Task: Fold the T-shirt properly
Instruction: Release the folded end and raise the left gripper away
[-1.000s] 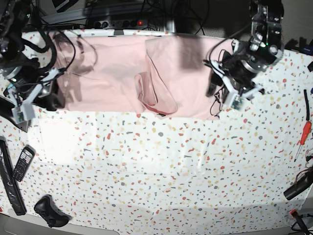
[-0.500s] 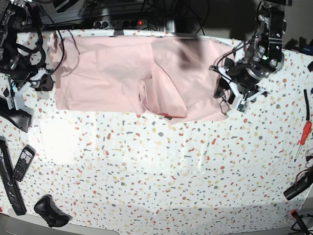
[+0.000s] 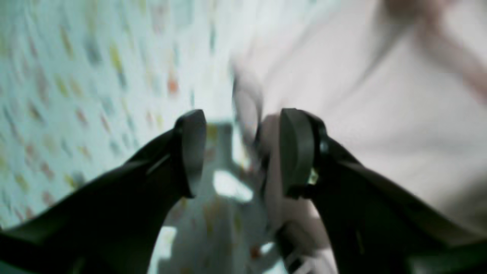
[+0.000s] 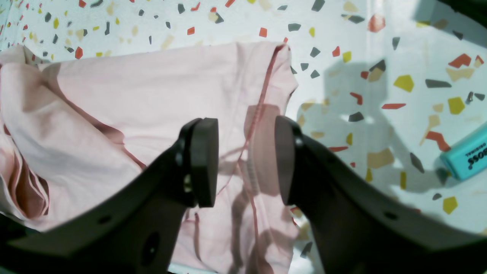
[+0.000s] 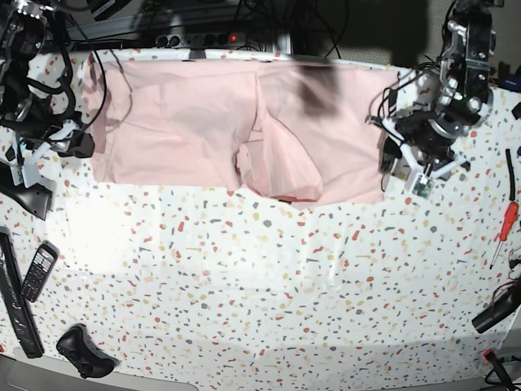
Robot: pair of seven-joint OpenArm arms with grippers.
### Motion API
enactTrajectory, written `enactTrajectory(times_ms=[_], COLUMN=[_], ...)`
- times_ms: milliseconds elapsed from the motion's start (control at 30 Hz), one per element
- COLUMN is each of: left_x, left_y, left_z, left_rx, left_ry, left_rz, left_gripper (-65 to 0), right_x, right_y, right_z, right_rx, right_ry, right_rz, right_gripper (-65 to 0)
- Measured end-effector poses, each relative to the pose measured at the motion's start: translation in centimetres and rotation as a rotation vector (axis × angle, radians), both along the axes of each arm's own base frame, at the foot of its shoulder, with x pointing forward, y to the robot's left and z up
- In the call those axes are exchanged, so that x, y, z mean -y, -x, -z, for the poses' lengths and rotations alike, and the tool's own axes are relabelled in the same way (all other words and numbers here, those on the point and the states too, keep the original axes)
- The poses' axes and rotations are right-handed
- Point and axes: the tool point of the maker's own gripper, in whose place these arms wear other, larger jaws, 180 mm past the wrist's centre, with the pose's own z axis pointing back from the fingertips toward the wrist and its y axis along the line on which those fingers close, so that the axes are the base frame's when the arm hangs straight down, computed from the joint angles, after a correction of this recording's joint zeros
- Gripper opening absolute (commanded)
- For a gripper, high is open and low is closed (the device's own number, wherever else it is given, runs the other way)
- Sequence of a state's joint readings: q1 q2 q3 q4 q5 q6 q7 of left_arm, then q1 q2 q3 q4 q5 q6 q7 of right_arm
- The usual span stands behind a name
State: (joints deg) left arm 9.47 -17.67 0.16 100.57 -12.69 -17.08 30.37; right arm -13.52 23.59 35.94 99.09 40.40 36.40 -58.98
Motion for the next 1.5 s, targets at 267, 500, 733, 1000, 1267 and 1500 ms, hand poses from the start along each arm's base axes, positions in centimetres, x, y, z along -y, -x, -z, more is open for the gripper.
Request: enactTrajectory(times_ms=[267,500,733,1000,1267,1500], left_x=[3.5,7.4,5.9,7.8,11.2,14.1], left_y=[0.2,-0.3,-1.5,-0.7,-0.3,-1.9], left_z=[-0.2,1.8,4.0,4.4,3.9,1.6], left_rx=[0.003,-0.016,-0.029,-0.036,-0.006,0.065], left_ry=[0.073,-0.006,-0.158,-0.145,-0.121,-0.107], left_rz=[0.048,0.1,0.057,0.103,0.161,0.216], left_gripper=[-36.0,-36.0,-36.1,-36.0,-36.1,-36.0], right_x=[0.0,0.0,0.0,0.0,0.0,0.0], right_y=[0.0,0.0,0.1,0.1,0.1,0.1], right_z=[0.0,0.0,0.1,0.1,0.1,0.1], right_rx=[0.001,0.0,-0.01,-0.009,-0.009,-0.01], right_ry=[0.0,0.0,0.001,0.002,0.002,0.001], right_rz=[0.0,-0.001,-0.002,-0.002,-0.002,-0.002], right_gripper=[-41.0,-41.0,-41.0,-41.1,-41.0,-41.1])
